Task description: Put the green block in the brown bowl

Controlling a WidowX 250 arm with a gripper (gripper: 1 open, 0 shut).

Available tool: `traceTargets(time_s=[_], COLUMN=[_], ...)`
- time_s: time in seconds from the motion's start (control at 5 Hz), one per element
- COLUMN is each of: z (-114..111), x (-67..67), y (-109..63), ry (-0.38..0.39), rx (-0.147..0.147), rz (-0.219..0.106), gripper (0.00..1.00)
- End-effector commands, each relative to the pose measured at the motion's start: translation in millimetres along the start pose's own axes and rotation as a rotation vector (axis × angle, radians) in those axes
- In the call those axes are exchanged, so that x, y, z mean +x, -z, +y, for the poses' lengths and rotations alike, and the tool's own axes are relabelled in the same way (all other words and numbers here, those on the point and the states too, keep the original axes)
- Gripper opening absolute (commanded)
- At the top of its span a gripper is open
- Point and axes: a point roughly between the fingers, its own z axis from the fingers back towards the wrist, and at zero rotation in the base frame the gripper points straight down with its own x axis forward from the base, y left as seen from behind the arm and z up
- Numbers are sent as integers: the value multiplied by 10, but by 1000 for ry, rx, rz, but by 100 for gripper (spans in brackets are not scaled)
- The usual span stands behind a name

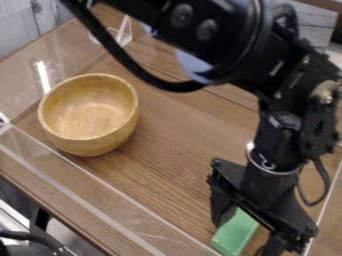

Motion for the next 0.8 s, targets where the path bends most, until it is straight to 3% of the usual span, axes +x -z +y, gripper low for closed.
traceTargets(time_s=[0.0, 0.6], z=[31, 130], x=[105, 201], y=[-154, -92], ry=[-19, -62], rx=[-38, -77], rz=[-75, -101], gripper=[100, 100])
